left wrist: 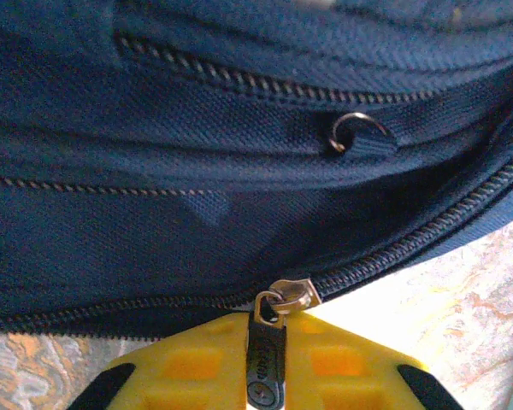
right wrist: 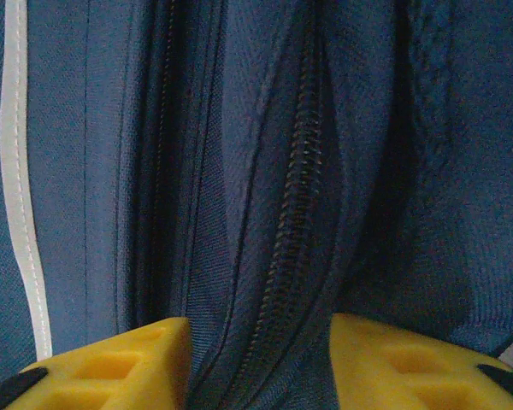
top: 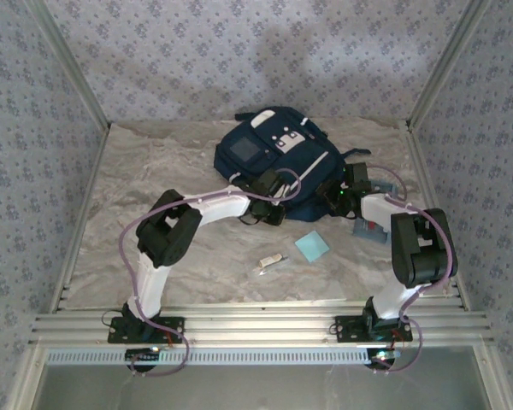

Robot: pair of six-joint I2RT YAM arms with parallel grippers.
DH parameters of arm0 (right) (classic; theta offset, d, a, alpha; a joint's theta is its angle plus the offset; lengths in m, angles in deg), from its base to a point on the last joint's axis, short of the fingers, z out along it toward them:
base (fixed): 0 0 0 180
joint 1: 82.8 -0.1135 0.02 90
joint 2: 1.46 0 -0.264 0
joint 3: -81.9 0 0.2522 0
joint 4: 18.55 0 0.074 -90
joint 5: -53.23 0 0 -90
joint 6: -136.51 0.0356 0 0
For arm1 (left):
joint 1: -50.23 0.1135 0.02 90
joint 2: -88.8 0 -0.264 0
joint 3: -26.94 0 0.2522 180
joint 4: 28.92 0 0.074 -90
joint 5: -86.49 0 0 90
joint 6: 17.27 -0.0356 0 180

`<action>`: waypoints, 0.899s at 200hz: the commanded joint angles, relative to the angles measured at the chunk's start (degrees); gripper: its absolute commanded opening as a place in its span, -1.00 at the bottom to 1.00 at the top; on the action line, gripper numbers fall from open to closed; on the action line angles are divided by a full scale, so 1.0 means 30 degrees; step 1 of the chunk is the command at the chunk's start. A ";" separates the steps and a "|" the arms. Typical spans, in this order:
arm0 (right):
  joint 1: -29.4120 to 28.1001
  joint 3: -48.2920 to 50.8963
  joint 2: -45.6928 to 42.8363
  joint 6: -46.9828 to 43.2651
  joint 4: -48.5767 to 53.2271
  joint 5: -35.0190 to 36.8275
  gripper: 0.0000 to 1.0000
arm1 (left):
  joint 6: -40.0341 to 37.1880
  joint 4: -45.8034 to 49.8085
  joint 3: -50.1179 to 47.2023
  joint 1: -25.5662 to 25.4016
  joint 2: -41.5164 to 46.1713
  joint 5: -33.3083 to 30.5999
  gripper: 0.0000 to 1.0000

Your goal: Pack books, pencil case, and school supplies into a backpack

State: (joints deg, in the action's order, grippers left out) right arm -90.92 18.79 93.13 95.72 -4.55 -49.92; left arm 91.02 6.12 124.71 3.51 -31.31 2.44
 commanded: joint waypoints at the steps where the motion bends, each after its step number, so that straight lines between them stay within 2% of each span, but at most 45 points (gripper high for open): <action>1: -0.0074 -0.0221 0.0604 -0.0158 0.0323 0.0219 -0.31 | -0.0470 0.2464 -0.0169 -0.0221 0.0294 -0.0990 -0.82; 15: -0.0090 -0.0332 0.0801 -0.0526 0.0666 0.0617 -0.50 | -0.0872 0.2871 -0.0313 -0.0014 0.0652 -0.1503 -1.00; 77: -0.0070 -0.0149 0.1519 -0.0887 0.0622 0.0975 -1.00 | -0.1411 0.3016 -0.0306 0.2332 0.1224 -0.2908 -1.00; 121: -0.0013 -0.0106 0.1157 -0.1524 0.1380 0.1673 -1.00 | -0.2040 0.3811 0.0676 0.4186 0.0313 -0.4154 -1.00; 180: 0.0670 0.0323 0.0614 -0.1777 0.1619 0.2060 -1.00 | -0.2355 0.4297 -0.0593 0.5655 0.1830 -0.4223 -1.00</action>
State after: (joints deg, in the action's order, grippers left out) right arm -92.41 18.22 95.55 92.70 -5.19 -51.93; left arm 84.26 13.24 125.69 14.70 -29.30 1.63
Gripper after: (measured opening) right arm 0.073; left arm 0.041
